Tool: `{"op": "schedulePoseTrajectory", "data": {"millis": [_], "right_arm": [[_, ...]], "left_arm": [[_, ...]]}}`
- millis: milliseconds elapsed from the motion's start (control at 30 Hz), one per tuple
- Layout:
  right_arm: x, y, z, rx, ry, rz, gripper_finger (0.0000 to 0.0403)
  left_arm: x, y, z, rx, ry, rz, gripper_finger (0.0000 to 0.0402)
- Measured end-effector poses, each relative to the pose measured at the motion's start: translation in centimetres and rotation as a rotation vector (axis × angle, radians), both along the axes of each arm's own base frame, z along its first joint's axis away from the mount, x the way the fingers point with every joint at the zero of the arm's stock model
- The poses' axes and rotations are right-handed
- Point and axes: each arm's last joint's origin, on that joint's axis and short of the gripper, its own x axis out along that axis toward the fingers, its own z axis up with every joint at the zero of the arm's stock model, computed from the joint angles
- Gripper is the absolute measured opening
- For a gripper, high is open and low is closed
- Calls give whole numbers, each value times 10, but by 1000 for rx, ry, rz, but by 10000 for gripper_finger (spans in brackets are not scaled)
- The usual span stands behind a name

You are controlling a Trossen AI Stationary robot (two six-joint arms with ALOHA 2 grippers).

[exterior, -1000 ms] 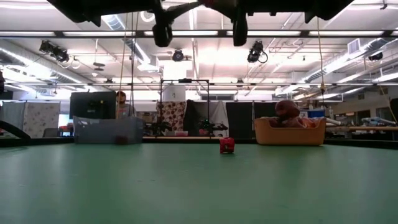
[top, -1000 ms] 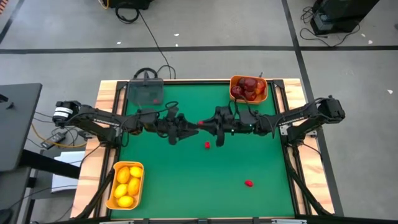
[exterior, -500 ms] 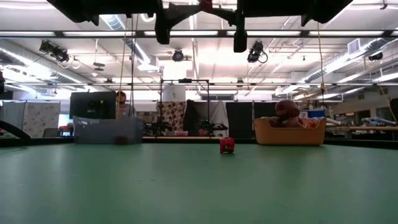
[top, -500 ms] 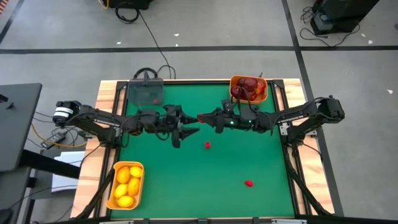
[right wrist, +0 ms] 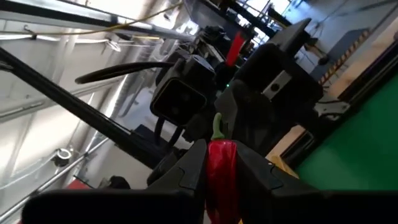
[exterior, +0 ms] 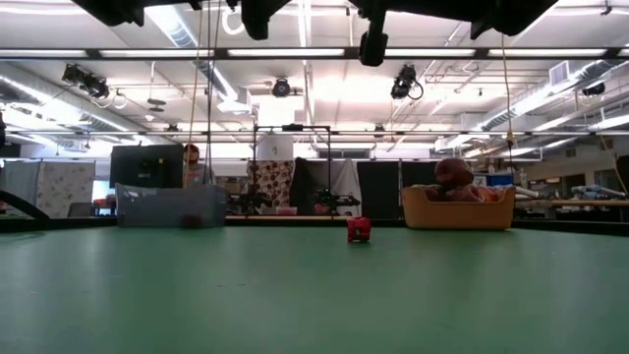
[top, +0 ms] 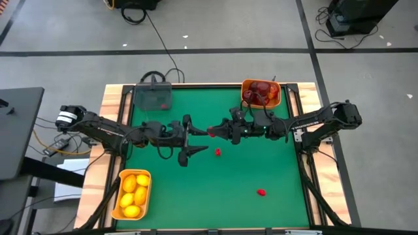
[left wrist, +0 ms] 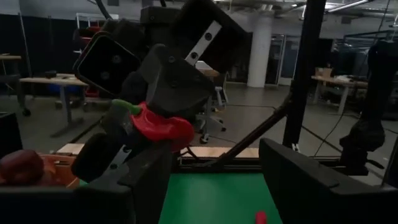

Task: Sort produce into baskets
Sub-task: Put the middle red chili pepper into the black bin

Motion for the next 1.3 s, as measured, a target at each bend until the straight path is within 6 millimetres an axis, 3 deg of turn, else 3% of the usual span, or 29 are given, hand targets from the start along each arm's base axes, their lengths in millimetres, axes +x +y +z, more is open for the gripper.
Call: {"op": "schedulePoseTrajectory", "data": {"millis": [167,333,633,833,1033,1300], "right_arm": [[0,-2,-2,80,29,48,74],[-1,-5,0,133,25,125,74],[0,-5,-2,140,40,166,74],[1,-5,-9,140,84,170,74],[0,-6,-2,168,33,143,74],[-2,-6,8,143,-73,93,74]], "left_arm": [[1,-4,2,1,11,-6,250],[5,-7,21,0,44,0,246],[4,-10,58,146,341,-16,241],[2,-13,78,229,254,-13,241],[3,-17,75,400,254,53,241],[3,-12,76,396,267,173,241]]}}
